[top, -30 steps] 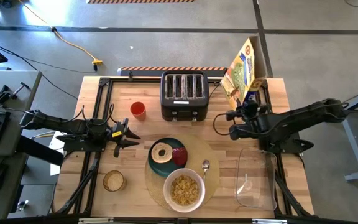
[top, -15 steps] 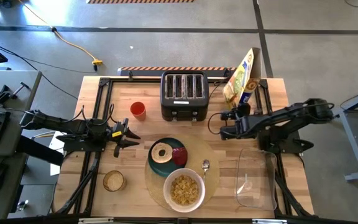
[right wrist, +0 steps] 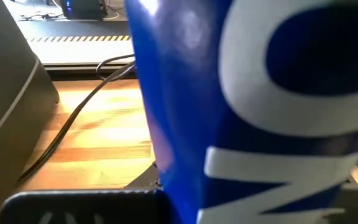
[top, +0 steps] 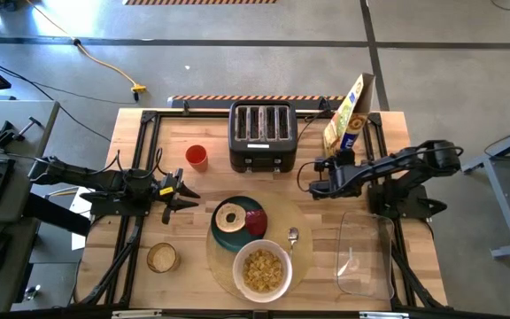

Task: Arrange a breakfast setting
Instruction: Pour the cereal into the white bowl

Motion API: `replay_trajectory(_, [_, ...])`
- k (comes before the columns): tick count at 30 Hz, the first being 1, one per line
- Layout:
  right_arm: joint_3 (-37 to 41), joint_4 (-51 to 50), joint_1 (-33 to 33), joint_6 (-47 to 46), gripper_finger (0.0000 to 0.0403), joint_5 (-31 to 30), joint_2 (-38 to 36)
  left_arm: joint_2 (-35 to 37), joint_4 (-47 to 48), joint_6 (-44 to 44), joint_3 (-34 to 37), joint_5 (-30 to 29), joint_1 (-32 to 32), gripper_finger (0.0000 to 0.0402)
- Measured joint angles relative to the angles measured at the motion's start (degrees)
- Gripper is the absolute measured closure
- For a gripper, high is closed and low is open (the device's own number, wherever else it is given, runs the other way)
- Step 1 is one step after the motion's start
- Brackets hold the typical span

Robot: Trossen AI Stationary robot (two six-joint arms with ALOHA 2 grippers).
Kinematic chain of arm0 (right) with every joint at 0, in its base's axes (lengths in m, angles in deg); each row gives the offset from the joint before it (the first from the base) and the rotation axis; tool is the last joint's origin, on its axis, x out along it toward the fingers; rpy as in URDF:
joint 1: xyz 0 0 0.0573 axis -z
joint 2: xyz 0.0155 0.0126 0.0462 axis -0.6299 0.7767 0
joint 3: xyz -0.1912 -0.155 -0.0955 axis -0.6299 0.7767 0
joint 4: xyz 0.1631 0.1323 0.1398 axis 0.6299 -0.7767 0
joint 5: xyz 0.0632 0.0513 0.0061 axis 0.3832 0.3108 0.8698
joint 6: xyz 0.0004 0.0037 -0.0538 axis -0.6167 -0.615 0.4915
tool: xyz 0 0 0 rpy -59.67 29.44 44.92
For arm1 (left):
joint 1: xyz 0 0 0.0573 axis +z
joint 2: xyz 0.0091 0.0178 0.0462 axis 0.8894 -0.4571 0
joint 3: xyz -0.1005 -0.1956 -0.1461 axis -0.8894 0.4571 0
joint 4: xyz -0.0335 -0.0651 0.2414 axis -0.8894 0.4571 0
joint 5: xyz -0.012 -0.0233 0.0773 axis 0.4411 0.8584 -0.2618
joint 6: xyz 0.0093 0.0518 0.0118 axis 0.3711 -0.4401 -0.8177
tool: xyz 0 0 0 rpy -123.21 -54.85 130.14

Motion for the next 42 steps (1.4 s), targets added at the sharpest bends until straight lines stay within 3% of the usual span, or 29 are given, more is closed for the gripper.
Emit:
replay_trajectory(15, [-0.1, 0.6, 0.1, 0.0, 0.0329, 4.4, 0.7, 0.0, 0.0, 0.0, 0.0, 0.0, 0.0, 0.0289])
replay_trajectory(27, [0.0, 0.7, 0.1, 0.0, 0.0239, 9.0, 0.7, 0.0, 0.0, 0.0, 0.0, 0.0, 0.0, 0.0289])
replay_trajectory(42, [0.0, 1.0, -2.3, -1.3, 0.012, 9.4, 0.7, 0.0, 0.0, 0.0, 0.0, 0.0, 0.0, 0.0289])
